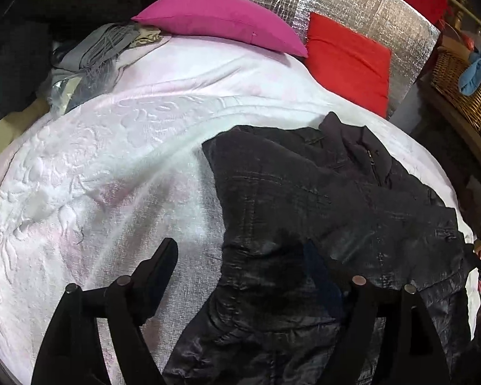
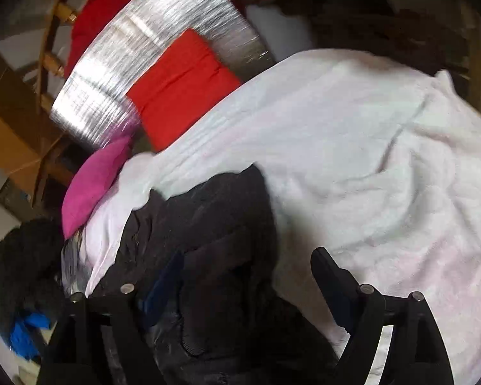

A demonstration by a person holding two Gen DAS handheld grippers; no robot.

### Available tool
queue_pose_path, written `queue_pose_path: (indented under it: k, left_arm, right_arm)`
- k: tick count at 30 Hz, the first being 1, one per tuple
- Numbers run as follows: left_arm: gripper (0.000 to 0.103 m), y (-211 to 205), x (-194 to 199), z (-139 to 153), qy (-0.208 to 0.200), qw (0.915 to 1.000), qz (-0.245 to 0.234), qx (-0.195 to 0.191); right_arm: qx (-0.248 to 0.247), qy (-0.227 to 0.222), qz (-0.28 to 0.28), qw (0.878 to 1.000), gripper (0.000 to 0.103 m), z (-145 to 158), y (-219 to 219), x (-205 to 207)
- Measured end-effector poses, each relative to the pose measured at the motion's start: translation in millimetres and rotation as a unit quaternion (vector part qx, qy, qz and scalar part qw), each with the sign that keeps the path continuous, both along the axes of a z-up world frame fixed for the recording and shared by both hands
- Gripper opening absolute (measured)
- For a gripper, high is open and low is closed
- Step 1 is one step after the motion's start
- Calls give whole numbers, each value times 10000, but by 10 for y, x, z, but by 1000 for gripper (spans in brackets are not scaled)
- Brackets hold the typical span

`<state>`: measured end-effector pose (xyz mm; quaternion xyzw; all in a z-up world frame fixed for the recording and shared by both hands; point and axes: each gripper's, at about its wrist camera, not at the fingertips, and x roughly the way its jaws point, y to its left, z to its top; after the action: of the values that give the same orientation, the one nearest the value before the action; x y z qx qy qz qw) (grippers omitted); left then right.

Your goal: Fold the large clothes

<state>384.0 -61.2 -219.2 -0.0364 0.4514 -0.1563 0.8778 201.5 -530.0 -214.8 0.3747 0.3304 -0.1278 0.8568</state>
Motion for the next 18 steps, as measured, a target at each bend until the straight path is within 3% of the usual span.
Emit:
queue_pose_path:
  k: [4, 6, 7, 8, 9, 11, 15, 18]
  left_arm:
    - [81, -64, 37, -68, 144, 9998, -120, -78]
    - [81, -86, 66, -123, 230, 9995, -157, -149]
    - [77, -97, 73, -142, 245, 9994, -164, -160]
    - [58, -114, 86, -170, 275, 9992, -215, -206]
    - [49, -133, 91, -182, 308, 9989, -253, -228]
    - [41, -160, 71, -164, 179, 9995, -218, -148]
    - [35, -194, 18, -109, -43, 9998, -163, 46]
    - [35, -238, -17, -109, -149, 9995, -169, 201]
  right_arm:
    - [-94, 520, 243, 9983, 80, -218, 114, 212]
    - [-23, 642, 331, 9974, 61, -341, 141, 283]
    - [115, 669, 423, 9968, 57, -411, 157, 324]
    - [69, 675, 420, 9968, 53, -420, 180, 330]
    - [-58, 644, 430, 9970, 50, -399, 213, 332]
    - [-318, 543, 426, 9971, 38, -279, 293, 322]
    - [-867, 22, 431, 9953, 34, 0, 439, 263]
    - [-899, 340, 335, 9948, 35, -120, 403, 337]
